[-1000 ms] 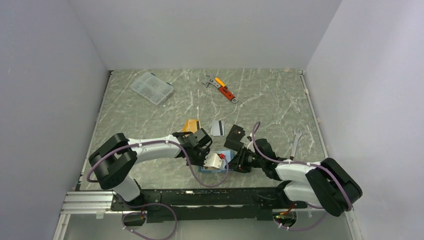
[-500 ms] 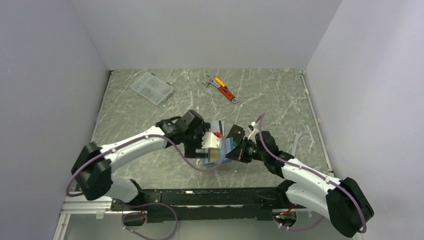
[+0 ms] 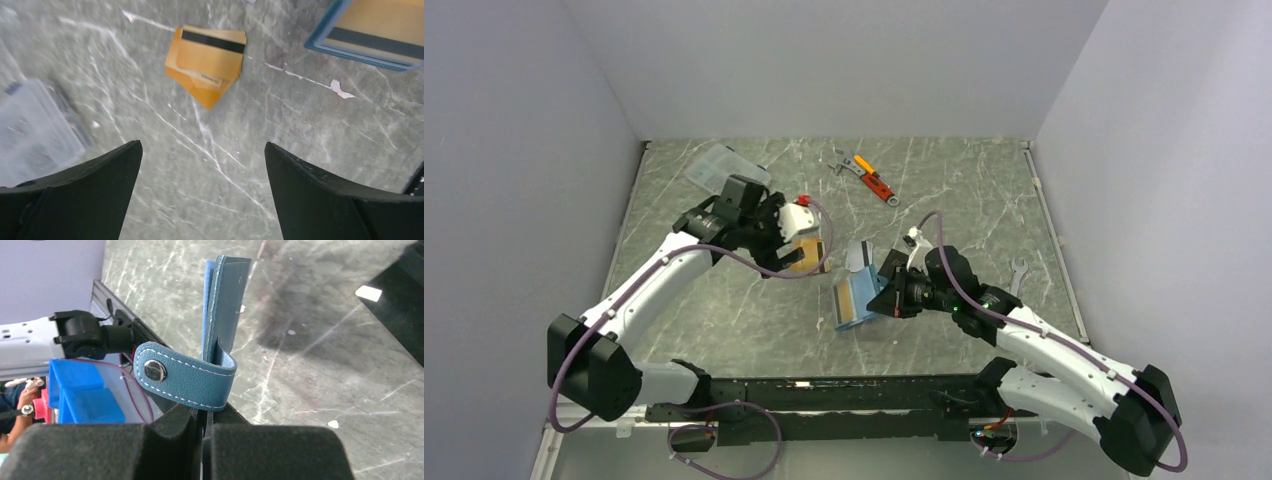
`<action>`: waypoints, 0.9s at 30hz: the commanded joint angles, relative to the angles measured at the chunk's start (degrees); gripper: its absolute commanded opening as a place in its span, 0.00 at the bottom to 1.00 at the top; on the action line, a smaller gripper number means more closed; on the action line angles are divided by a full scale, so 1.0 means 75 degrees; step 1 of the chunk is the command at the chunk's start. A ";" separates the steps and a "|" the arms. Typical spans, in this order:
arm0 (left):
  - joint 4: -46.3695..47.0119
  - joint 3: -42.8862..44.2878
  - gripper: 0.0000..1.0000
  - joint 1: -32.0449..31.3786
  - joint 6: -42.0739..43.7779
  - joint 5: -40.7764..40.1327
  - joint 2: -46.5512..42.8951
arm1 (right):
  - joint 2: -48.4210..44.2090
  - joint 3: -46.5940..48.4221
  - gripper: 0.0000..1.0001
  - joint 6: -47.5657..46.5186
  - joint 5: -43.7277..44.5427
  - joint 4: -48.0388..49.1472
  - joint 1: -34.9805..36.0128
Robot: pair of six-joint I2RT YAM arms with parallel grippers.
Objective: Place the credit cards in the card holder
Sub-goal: Close the card holder at the center of the board.
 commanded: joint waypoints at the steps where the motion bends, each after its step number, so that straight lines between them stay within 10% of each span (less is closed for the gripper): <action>1: 0.0649 -0.0463 0.99 0.0949 -0.0911 0.1686 -0.0197 | -0.0467 0.0886 0.00 -0.0411 0.0214 -0.0605 0.0283; 12: 0.2974 -0.2137 0.99 0.1835 -0.2137 0.2938 -0.0715 | -0.0759 0.2091 0.00 -0.0373 -0.0745 -0.0193 0.0426; 27: 0.3000 -0.2103 0.99 0.1853 -0.3146 0.5084 -0.0059 | -0.0281 0.2456 0.00 -0.0041 -0.1236 0.1492 0.0360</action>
